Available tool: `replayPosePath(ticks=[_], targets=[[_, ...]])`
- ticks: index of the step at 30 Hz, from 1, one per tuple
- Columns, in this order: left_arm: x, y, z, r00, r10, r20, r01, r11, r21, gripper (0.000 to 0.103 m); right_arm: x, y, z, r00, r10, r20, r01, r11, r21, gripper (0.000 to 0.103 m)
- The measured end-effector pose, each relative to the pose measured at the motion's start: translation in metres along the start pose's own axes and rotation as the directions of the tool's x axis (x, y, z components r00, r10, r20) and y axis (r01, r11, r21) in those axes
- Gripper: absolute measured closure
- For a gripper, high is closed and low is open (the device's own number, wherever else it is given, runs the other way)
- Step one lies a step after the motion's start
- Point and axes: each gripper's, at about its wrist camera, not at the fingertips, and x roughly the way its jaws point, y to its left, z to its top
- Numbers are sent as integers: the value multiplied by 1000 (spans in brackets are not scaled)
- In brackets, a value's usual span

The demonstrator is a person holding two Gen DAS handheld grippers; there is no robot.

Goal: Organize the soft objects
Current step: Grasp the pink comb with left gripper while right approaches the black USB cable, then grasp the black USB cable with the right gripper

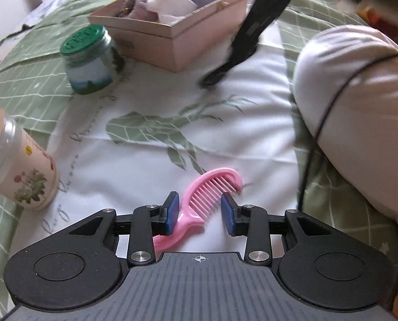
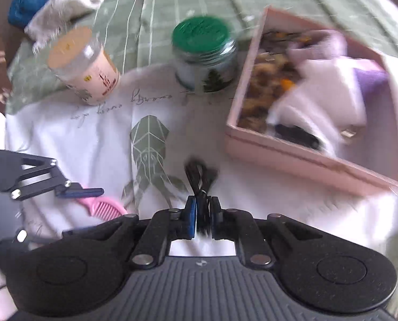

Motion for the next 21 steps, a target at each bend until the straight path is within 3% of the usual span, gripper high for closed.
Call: replayPosePath(ticks=[5,9,10,11,14,18,21], targets=[[5,-3,-6,999,39,11,-38,996,-86,64,-56,-36,-43,997,-5,81,-6,991,132,93],[5,-2,-6,997,70,24,-63,975,-214,68,-66,-49,-50,997,-7,79,-5,989,150,91],[2,-3,-7,997,81,18,-74,967,-242,73,-64,-52,-48,998,4,64,-14,987,161,84],[0,-4,-8,996,90,11,-84,959,-272,73,-60,-53,-43,999,25,45,-32,985,167,73],[-3,-11,-13,992,124,5,-116,942,-316,73,-38,-40,-24,999,49,-11,-48,992,117,55],[-2,-22,-12,984,179,-6,-172,937,-305,73,10,-5,-1,992,-25,-120,19,999,-51,53],[0,-18,-9,986,164,-27,-164,931,-327,73,54,8,6,963,-85,-255,63,994,-93,55]])
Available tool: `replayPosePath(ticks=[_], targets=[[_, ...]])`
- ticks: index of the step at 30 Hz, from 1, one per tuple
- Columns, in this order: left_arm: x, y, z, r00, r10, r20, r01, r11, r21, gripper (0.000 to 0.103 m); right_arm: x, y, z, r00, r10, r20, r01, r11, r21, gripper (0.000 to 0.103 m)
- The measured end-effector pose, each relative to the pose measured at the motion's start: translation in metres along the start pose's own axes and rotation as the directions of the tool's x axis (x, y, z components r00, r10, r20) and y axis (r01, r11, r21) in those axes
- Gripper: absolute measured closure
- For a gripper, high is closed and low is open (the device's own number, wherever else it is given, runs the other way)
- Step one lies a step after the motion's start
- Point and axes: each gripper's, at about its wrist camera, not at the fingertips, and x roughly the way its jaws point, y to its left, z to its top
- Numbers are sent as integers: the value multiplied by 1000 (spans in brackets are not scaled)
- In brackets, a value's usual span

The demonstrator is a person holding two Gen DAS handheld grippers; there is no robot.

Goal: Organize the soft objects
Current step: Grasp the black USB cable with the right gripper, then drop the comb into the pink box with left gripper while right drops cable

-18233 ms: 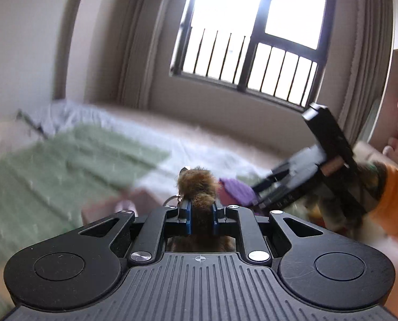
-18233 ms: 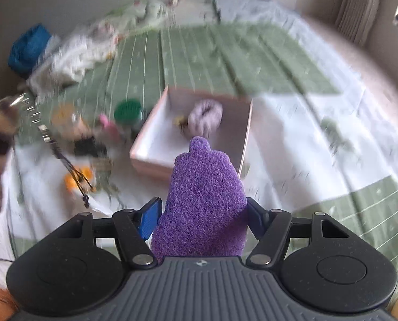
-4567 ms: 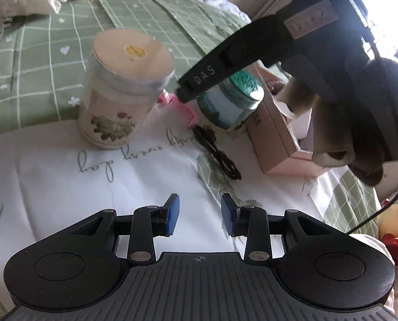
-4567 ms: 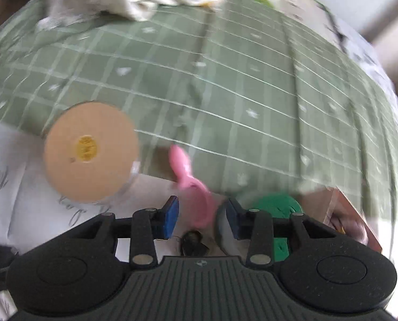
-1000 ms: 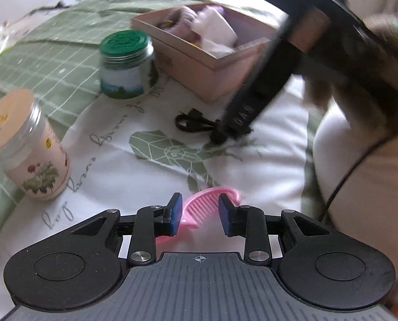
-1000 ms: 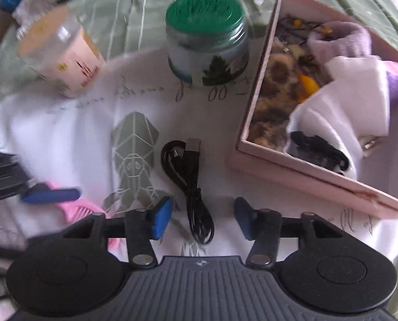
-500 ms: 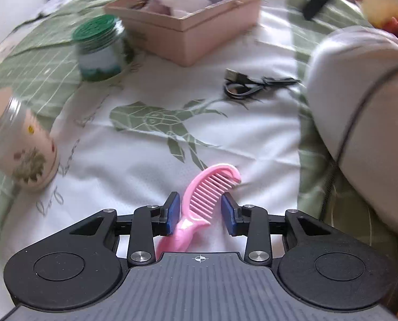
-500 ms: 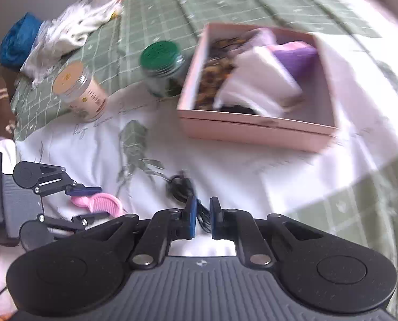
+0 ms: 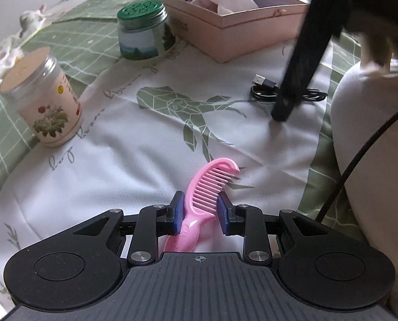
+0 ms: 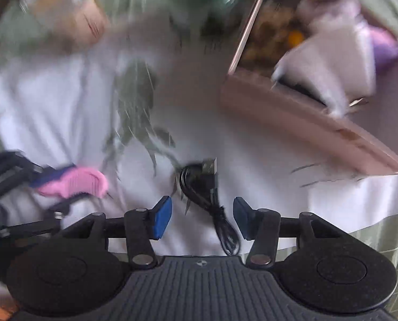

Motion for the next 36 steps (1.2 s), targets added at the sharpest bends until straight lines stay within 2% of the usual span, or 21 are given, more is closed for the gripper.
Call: replayPosePath(ticks=[1,3,4,6,9,14,17,22,26,29,32,35,36], targets=[[1,2,1,1000,-6,-8,6,1000,-5,72,8,5,1,999,-28,-15,28,999,-17,60],[2,3,4,1000,-13,-19,13,1000,-10,72,7,15,-4,998,-60,15,61,995,-79,74],[2,3,4,1000,-13,-22,13,1000,-16,72,2,17,-8,998,-57,36,60,995,-83,87],[2,2,4,1000,-6,-22,6,1000,-27,72,-10,13,-17,997,-14,75,17,999,-39,89],[2,0,1,1000,7,-5,-7,1000,-29,72,-32,4,-35,988,4,153,-8,1000,22,89],[-4,1,-7,999,5,45,-2,999,-54,74,-81,-21,-66,959,105,264,-144,980,135,89],[-14,-1,-12,996,-47,79,52,996,-70,74,-112,-31,-86,939,79,335,-143,975,171,89],[-47,-17,-10,980,-127,153,135,990,-42,75,-153,-44,-126,899,-39,437,-67,972,225,89],[-89,-28,21,948,-187,256,197,980,-14,75,-177,-64,-151,870,-66,488,-81,958,273,89],[-127,-31,68,900,-215,378,228,974,12,75,-191,-81,-161,845,-83,528,-95,949,302,89],[-150,-32,122,852,-237,467,242,969,52,74,-203,-93,-159,818,-99,567,-106,942,318,89],[-153,-34,176,814,-210,542,201,977,77,73,-216,-111,-141,781,-112,614,-113,942,315,89],[-145,-30,197,807,-210,552,213,975,58,73,-220,-118,-132,770,-109,628,-121,942,312,89]])
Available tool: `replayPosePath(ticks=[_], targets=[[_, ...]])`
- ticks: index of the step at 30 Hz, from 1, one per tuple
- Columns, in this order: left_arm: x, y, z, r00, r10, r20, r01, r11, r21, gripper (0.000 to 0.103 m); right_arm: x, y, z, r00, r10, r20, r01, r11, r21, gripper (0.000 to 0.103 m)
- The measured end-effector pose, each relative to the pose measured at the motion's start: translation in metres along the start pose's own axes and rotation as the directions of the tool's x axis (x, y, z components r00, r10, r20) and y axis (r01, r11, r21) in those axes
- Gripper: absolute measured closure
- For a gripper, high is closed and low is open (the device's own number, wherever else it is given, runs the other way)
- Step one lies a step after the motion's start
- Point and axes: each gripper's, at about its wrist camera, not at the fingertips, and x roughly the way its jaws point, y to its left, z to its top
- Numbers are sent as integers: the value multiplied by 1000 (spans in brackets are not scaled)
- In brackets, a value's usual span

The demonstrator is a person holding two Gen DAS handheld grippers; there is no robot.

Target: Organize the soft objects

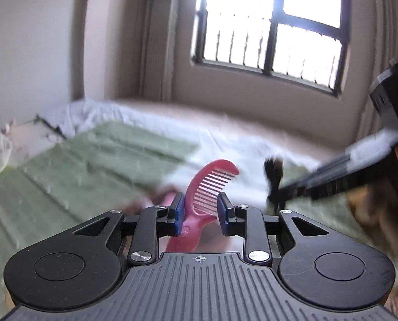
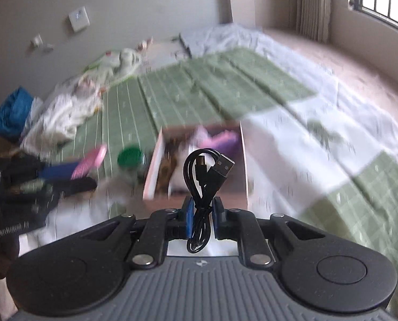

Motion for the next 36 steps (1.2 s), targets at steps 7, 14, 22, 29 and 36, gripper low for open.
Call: replayPosePath(ticks=[7,14,22,29,36], targets=[[95,32,-15,987,145,-65,-153,978,-145,72,72,-36,66,990,132,58,-139,980,141,31],[78,44,-128,986,60,-155,-89,979,-185,72,117,-71,-5,989,149,4,-149,989,19,29],[49,26,-225,952,184,-245,-245,937,-249,72,171,-117,-120,983,164,-78,-144,965,218,24],[12,5,-171,956,237,-174,-274,931,-239,72,129,-68,-88,990,91,-109,-79,991,107,16],[-28,-43,-175,969,217,-122,-238,949,-207,84,81,11,-121,994,-66,-86,72,995,69,7]])
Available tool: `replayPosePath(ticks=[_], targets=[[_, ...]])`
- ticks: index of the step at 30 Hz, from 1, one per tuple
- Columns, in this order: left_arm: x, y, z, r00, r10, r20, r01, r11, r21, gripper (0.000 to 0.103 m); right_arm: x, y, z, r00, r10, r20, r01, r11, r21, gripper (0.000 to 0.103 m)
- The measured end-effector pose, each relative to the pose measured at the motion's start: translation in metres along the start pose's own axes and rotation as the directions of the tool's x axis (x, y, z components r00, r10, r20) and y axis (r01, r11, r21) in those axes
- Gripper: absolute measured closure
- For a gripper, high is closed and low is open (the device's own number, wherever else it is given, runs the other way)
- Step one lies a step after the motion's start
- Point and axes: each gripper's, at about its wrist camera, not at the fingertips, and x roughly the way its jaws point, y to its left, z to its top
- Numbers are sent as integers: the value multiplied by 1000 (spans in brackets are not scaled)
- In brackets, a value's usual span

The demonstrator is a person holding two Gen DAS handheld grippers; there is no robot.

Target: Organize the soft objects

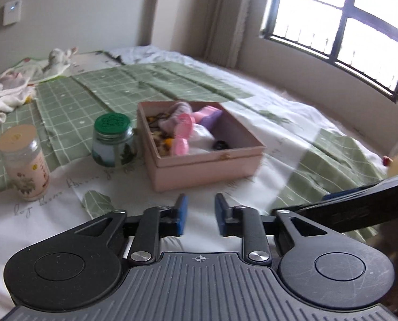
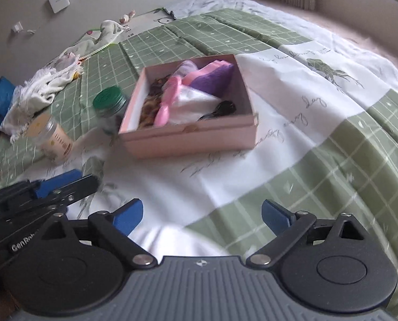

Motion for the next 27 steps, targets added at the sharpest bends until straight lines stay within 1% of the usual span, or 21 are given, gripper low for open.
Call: replayPosePath(ticks=[2,4,6,8,10,11,14,16,20,27], targets=[[2,1,-6,1000,-12,-26,11,1000,-22,86,0,5,-17,999,-44,0,44,999,25,7],[1,2,-9,999,-10,-37,8,999,-45,87,-3,8,-28,994,-86,73,83,996,38,3],[0,1,-9,1000,2,-31,-4,999,-48,87,-7,15,-29,985,-126,115,126,992,10,3],[1,-1,-7,999,16,-38,-18,999,-41,91,-8,25,-31,977,-156,148,165,985,-46,3],[2,-5,-8,999,32,-39,-33,999,-28,91,-7,32,-34,970,-176,167,193,977,-93,3],[2,-5,-9,998,39,-43,-41,999,-25,91,-7,32,-33,968,-184,172,202,975,-92,3],[4,-6,-10,995,83,-48,-85,996,-32,91,-6,22,-32,973,-167,157,176,983,-45,3],[5,-5,-10,994,101,-50,-102,994,-30,91,-6,18,-31,976,-156,154,161,987,-20,3],[7,-4,-11,994,87,-67,-89,996,-25,91,-4,21,-33,975,-159,156,167,985,-35,3],[7,-6,-11,994,87,-58,-88,996,-15,91,-4,21,-32,975,-157,155,164,986,-34,3]])
